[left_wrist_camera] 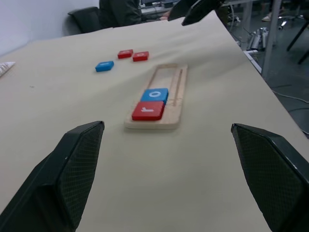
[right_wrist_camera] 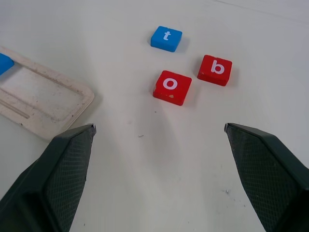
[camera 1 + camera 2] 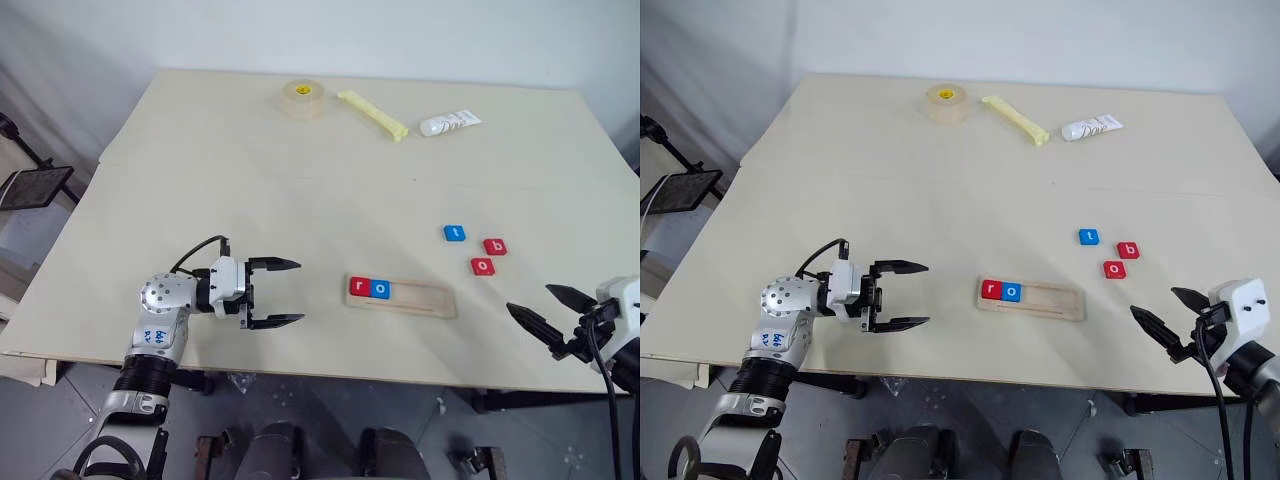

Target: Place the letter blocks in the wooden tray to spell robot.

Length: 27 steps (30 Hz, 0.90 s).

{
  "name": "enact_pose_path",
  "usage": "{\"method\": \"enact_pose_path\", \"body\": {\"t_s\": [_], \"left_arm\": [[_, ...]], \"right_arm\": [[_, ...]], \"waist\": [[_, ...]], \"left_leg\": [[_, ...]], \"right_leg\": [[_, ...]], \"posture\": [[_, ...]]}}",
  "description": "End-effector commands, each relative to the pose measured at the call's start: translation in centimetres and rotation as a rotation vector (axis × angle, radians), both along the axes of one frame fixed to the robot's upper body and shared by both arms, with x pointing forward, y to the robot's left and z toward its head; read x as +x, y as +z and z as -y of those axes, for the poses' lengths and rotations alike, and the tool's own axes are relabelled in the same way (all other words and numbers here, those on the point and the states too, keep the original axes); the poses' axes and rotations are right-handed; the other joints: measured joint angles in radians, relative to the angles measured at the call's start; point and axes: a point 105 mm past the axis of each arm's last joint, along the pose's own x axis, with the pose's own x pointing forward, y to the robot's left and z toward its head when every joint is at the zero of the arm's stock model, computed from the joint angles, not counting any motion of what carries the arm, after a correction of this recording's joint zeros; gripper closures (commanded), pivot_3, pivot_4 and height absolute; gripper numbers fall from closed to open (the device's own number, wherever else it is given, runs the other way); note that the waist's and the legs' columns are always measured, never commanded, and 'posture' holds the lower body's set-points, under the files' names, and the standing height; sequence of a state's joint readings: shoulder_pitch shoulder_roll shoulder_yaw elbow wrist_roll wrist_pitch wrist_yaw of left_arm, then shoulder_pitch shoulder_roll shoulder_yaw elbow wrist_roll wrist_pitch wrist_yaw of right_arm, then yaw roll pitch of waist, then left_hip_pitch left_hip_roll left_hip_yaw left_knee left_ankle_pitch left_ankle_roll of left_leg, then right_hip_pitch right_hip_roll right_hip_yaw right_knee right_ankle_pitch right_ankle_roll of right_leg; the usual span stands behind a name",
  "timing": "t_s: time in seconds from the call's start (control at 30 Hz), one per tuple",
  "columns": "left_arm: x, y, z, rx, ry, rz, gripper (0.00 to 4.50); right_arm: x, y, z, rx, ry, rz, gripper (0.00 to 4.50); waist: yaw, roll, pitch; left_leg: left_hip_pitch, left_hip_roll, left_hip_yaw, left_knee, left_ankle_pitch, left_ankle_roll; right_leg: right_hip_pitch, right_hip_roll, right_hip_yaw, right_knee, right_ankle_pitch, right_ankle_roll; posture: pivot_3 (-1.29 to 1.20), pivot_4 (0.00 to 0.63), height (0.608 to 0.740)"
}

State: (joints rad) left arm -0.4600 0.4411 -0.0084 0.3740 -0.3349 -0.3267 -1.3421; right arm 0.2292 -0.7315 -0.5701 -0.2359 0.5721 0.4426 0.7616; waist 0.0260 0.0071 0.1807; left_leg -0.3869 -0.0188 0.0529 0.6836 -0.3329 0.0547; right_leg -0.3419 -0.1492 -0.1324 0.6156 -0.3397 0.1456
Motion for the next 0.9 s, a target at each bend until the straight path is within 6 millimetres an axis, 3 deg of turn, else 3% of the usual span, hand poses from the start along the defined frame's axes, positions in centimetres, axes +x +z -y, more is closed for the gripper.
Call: {"method": "enact_pose_path", "body": {"t_s": [0.03,0.37,0.67,0.77,0.9], "left_arm": [[0.2,1.0,-0.2,-0.044,0.001,0.031,0.03],[0.1,1.0,-0.3,-0.032,-0.017,0.038,0.03],[0.0,1.3,0.4,-0.045,-0.016,0.059,0.03],[-0.3,1.2,0.6,-0.055,-0.018,0.059,0.03],[-0.7,0.8,1.0,-0.058,-0.022,0.055,0.03]], "right_arm": [[-0.4,1.7,0.2,-0.026,-0.006,0.055,0.00],[-0.2,1.9,0.5,-0.028,-0.027,0.062,0.00],[4.6,3.7,1.0,-0.019,-0.098,0.037,0.00],[8.0,4.1,1.2,-0.007,-0.133,-0.064,0.00],[10.8,4.4,1.3,-0.004,-0.168,-0.138,0.00]], "waist": [[0.001,0.000,0.000],[-0.001,0.000,0.000],[-0.004,0.000,0.000],[-0.008,0.000,0.000],[-0.013,0.001,0.000]], "left_leg": [[0.000,0.000,0.000,0.000,0.000,0.000],[0.000,0.000,0.000,0.000,0.000,0.000],[0.000,0.001,0.000,0.000,0.000,0.000],[0.000,-0.001,0.001,0.001,0.001,0.001],[0.000,0.000,0.001,0.000,0.002,0.001]], "right_leg": [[0.000,0.000,0.000,0.000,0.000,0.000],[0.000,0.000,0.000,0.000,0.000,0.000],[-0.001,0.000,0.000,0.001,0.000,0.000],[-0.001,-0.001,0.001,0.001,0.000,0.000],[-0.001,-0.001,0.000,0.001,0.000,0.000]], "posture": [[0.00,0.150,0.740],[0.00,0.150,0.740],[0.00,0.150,0.740],[0.00,0.150,0.740],[0.00,0.150,0.740]]}}
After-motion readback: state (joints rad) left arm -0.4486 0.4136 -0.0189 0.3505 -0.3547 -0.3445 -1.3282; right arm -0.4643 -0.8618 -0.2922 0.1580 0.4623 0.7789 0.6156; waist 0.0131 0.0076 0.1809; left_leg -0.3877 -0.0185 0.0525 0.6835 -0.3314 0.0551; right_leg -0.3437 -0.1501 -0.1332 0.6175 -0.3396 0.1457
